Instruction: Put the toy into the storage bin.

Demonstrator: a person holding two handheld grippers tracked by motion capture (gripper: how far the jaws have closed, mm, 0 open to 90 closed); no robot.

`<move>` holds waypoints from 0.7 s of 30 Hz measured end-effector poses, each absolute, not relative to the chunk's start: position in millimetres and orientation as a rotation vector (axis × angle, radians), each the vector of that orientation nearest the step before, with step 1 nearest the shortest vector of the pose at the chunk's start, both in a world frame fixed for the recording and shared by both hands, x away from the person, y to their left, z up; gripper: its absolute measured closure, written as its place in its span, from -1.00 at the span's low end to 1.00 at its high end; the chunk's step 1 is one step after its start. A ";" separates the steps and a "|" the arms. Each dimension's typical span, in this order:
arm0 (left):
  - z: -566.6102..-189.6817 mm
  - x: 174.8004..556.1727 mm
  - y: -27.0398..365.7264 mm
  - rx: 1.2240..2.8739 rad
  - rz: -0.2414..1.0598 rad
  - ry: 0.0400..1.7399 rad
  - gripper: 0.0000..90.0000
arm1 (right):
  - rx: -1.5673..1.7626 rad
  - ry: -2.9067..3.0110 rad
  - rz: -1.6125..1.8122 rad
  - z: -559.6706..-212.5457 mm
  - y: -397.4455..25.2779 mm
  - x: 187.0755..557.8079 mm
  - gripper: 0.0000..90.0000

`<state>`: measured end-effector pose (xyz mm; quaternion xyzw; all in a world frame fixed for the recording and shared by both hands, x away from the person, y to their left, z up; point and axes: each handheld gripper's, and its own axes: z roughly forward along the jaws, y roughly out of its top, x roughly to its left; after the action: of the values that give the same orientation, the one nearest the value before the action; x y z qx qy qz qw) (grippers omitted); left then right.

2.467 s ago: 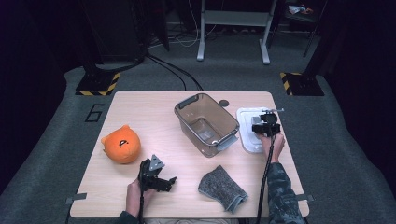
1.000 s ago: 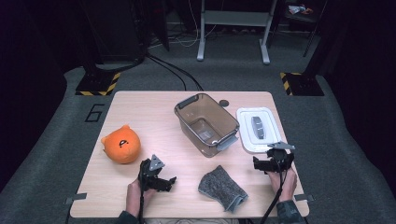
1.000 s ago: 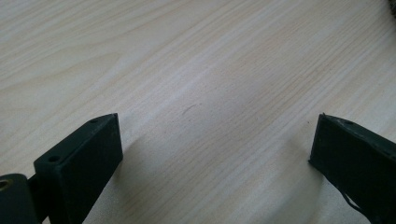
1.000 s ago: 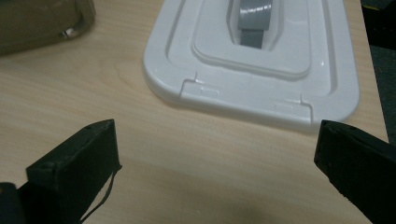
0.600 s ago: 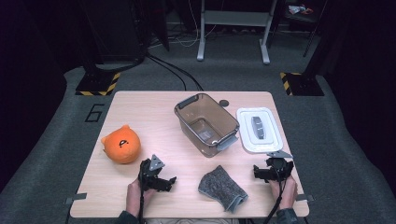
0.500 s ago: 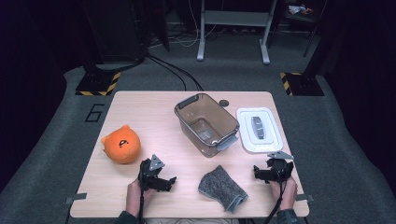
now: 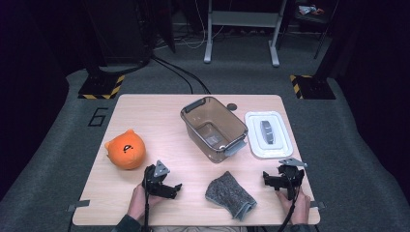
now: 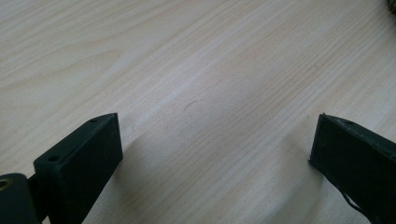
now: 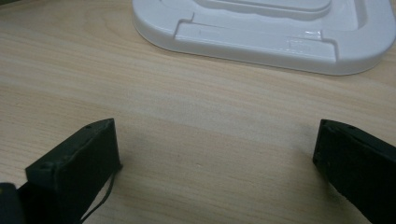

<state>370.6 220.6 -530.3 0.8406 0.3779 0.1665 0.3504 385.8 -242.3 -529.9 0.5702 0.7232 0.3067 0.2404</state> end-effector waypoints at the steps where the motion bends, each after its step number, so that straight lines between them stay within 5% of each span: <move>1: -530.4 370.2 221.2 2.171 0.430 0.990 -0.96 | 1.561 1.979 0.839 -529.9 -242.3 385.8 -1.00; 21: -485.8 369.6 247.7 2.052 0.485 1.024 -0.92 | 1.573 1.973 0.836 -529.7 -241.2 385.2 -1.00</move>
<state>369.6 247.7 -485.8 0.8068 0.4024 0.1908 0.3883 385.2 -241.2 -529.7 0.5744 0.7206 0.3055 0.2396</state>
